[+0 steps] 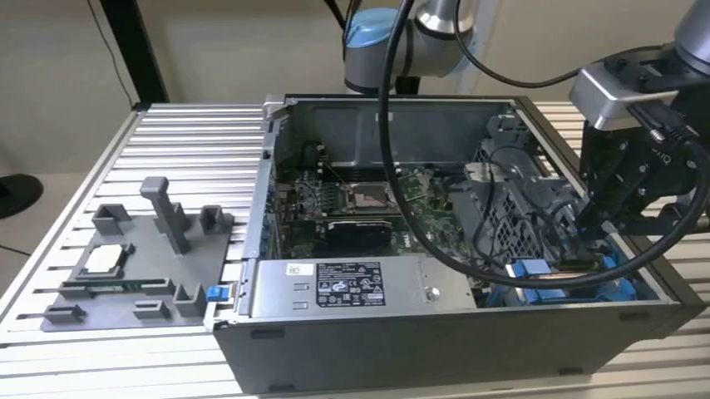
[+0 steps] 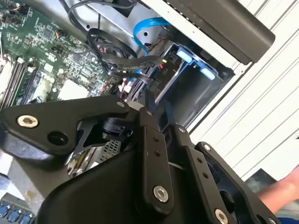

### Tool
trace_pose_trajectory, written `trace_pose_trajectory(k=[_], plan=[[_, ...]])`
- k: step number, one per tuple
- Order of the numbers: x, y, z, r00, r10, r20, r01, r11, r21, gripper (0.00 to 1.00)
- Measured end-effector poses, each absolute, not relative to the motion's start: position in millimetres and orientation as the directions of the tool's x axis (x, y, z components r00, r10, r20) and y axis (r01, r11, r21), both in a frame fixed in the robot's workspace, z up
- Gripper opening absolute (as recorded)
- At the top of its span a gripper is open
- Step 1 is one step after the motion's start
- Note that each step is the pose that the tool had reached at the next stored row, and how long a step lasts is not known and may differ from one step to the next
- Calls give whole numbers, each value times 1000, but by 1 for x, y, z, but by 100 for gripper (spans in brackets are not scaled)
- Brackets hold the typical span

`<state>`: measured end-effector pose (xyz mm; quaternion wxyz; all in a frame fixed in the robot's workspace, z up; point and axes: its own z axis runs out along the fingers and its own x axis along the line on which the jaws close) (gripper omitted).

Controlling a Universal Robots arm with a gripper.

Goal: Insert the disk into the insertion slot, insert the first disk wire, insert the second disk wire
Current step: 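Insert the second disk wire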

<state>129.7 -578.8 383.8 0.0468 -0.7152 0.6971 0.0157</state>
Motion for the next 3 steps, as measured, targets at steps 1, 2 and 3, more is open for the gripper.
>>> trace_pose_trajectory(k=[1, 2, 3], plan=[[130, -579, 384, 28, -996, -88, -999, -24, -45, 100], [130, -579, 384, 28, -996, -88, -999, -24, -45, 100], [130, -579, 384, 28, -996, -88, -999, -24, -45, 100]])
